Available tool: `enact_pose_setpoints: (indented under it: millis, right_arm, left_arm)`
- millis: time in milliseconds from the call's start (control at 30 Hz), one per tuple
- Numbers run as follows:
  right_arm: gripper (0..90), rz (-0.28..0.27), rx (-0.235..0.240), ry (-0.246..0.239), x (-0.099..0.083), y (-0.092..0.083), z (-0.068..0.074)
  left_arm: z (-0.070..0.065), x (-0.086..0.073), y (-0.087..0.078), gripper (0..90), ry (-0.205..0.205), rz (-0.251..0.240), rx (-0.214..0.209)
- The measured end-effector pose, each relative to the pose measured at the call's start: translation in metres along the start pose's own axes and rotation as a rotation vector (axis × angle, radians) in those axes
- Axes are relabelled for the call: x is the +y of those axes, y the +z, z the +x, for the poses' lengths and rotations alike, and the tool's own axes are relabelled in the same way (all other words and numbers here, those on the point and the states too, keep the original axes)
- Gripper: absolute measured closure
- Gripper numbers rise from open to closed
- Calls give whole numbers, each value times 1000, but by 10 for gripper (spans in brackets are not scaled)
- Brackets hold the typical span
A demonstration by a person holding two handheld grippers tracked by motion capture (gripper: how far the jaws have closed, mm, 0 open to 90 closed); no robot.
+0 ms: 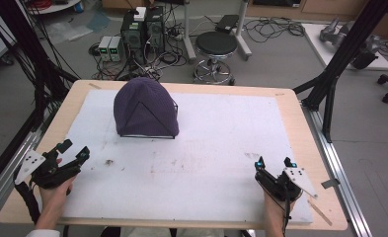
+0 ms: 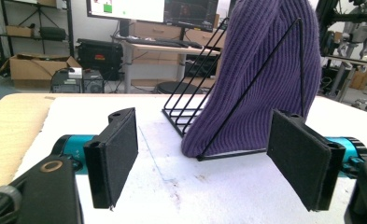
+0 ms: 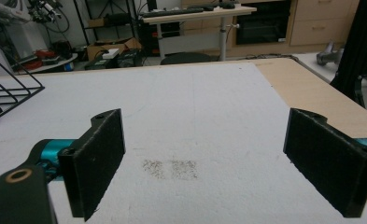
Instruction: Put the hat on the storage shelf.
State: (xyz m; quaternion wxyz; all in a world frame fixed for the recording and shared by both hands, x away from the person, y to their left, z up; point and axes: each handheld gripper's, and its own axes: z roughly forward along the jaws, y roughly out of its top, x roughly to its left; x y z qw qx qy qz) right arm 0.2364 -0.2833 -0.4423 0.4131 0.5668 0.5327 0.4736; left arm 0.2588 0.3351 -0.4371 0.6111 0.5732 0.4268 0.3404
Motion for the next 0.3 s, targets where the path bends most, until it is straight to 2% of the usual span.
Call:
enact_pose_setpoints:
  millis: [300]
  right_arm:
    - [120, -7, 0, 3, 1, -2, 0]
  left_arm:
    - [-1, 0, 1, 252, -3, 5, -7]
